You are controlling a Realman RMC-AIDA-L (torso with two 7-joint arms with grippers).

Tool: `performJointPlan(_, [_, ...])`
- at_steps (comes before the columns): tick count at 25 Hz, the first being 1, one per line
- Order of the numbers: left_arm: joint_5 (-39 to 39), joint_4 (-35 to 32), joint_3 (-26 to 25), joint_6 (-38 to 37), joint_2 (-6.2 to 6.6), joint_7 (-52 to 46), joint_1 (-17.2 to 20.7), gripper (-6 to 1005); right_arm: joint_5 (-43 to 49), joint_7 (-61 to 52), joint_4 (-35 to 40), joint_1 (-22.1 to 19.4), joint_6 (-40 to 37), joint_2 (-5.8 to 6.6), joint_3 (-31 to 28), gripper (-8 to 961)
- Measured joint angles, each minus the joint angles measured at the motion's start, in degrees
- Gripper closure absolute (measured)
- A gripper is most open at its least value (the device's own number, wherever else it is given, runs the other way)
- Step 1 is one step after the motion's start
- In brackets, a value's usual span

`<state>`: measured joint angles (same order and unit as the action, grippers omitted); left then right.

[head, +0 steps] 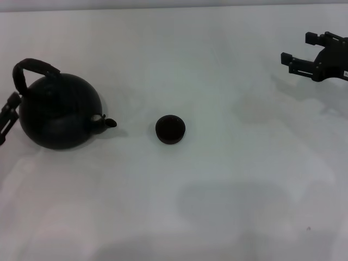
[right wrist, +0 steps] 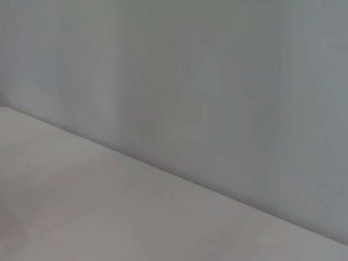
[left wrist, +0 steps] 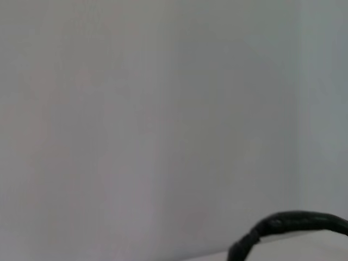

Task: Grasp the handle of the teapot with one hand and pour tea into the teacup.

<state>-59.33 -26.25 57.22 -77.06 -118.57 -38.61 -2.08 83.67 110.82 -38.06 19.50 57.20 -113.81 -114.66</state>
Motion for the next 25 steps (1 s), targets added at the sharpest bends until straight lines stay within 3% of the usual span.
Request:
performJointPlan(7, [3.8, 2.0, -2.2, -1.6, -0.38, 3.0, 3.0, 460, 0.0, 0.1, 0.1, -0.3, -0.2, -0.06, -0.2, 108])
performJointPlan(12, [10.8, 7.6, -10.1, -6.2, -0.27, 5.3, 3.2, 460, 0.0, 0.5, 0.2, -1.0, -0.2, -0.35, -0.3, 108])
performJointPlan(21, [12.2, 11.0, -24.6, -6.3, -0.41, 5.7, 0.6, 462, -1.4, 2.4, 1.0, -2.4, 0.3, -0.61, -3.9, 108])
performJointPlan(25, [12.6, 11.6, -26.7, -4.6, -0.35, 6.0, -1.0, 463, -5.6, 6.4, 1.9, -2.6, 0.5, -0.63, -4.3, 108])
